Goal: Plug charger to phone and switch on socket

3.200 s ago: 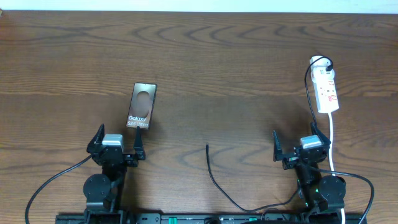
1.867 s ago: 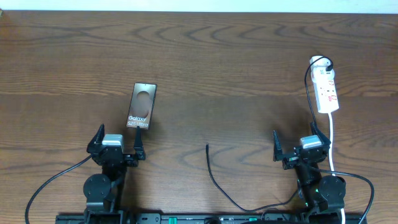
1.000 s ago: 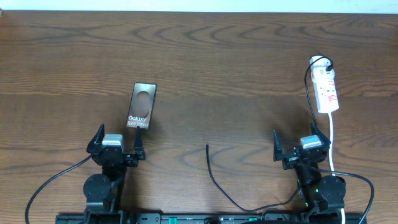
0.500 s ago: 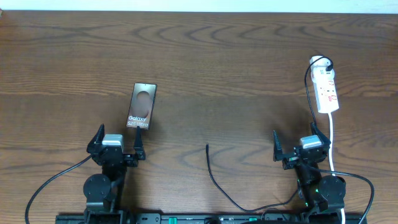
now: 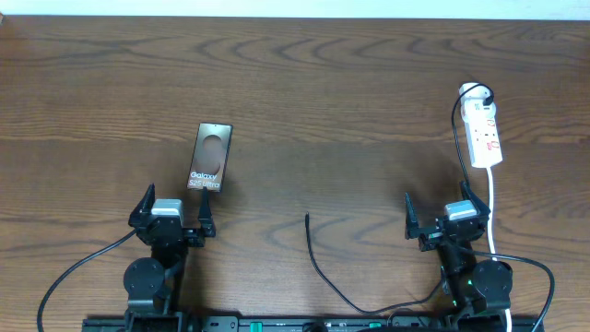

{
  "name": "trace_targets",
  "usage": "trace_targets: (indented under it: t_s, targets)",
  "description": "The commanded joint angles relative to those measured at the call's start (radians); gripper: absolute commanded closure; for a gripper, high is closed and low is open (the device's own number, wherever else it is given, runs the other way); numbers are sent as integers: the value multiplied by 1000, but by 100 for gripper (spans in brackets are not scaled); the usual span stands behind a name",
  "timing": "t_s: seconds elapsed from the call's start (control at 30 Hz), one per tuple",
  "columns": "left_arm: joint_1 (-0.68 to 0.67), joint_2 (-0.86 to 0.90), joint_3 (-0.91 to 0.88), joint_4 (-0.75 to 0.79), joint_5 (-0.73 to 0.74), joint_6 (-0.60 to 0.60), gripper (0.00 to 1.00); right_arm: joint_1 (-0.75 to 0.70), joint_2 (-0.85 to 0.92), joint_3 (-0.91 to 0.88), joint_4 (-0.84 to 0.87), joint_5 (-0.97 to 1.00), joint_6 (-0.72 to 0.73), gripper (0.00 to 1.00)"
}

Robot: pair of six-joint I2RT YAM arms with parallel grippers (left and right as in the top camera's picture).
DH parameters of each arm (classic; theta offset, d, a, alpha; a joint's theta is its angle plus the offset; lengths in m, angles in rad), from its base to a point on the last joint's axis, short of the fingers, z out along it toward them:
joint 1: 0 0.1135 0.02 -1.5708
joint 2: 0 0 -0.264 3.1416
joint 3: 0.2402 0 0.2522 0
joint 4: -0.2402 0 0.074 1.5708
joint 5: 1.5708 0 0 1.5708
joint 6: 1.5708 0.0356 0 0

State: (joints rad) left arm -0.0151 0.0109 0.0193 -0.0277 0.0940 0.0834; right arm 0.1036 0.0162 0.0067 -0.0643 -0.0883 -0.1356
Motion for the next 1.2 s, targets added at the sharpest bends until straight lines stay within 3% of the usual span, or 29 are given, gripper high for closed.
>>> trace_targets:
  t_s: [0.0,1.17]
  targets:
    - [-2,-5,-15,-39,2,6,8,7,-11,-1,-6,8,11,1]
    - [-2,-5,-11,25,3,21,8,7,-10,-1,-6,8,11,1]
